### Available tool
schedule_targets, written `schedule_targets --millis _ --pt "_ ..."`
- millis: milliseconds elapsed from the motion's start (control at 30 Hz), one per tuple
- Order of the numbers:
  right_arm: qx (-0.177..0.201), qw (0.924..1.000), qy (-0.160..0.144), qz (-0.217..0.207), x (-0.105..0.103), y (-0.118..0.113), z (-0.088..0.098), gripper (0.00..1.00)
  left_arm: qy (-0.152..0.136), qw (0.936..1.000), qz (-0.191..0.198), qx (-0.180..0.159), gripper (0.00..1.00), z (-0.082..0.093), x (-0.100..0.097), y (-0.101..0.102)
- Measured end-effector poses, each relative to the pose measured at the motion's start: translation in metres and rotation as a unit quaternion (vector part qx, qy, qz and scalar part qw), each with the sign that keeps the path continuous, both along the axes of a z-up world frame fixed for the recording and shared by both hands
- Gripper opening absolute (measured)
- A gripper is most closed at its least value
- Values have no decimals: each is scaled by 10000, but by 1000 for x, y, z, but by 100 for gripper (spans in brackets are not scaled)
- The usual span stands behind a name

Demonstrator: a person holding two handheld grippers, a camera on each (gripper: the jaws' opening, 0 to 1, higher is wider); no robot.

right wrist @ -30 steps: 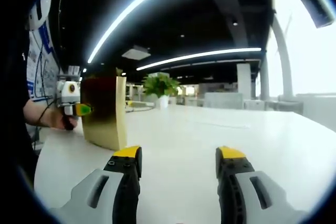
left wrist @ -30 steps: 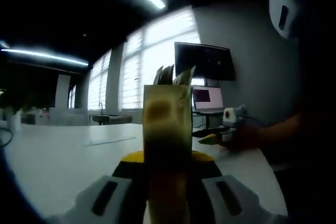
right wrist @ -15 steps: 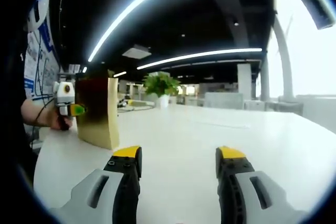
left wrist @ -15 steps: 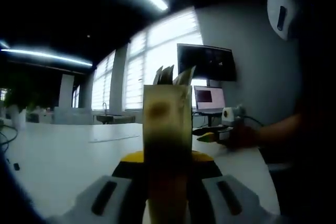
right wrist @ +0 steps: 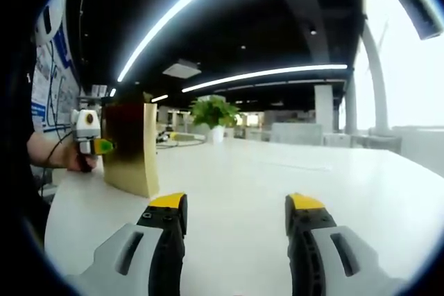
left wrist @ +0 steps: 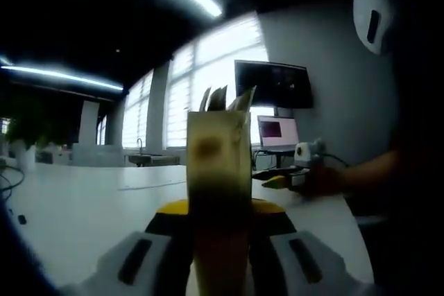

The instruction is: Extract single mask from mask box in order stack masks on table

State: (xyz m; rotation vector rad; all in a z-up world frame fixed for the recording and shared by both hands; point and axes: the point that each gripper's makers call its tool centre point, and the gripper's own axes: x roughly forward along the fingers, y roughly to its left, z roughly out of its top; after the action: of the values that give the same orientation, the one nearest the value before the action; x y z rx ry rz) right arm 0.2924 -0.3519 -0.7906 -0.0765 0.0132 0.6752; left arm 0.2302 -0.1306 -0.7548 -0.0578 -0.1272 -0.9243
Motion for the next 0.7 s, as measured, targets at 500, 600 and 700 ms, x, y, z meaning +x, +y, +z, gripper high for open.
schedule_targets --millis 500,600,700 --pt "-195 9997 -39 -112 0 1 0 46 5 9999 73 119 32 -5 2 0" --pt "-586 9981 -91 -187 -7 10 -1 31 4 9999 97 132 32 -5 2 0" --pt "-181 9998 18 -22 -18 23 4 36 26 9999 105 121 32 -6 2 0"
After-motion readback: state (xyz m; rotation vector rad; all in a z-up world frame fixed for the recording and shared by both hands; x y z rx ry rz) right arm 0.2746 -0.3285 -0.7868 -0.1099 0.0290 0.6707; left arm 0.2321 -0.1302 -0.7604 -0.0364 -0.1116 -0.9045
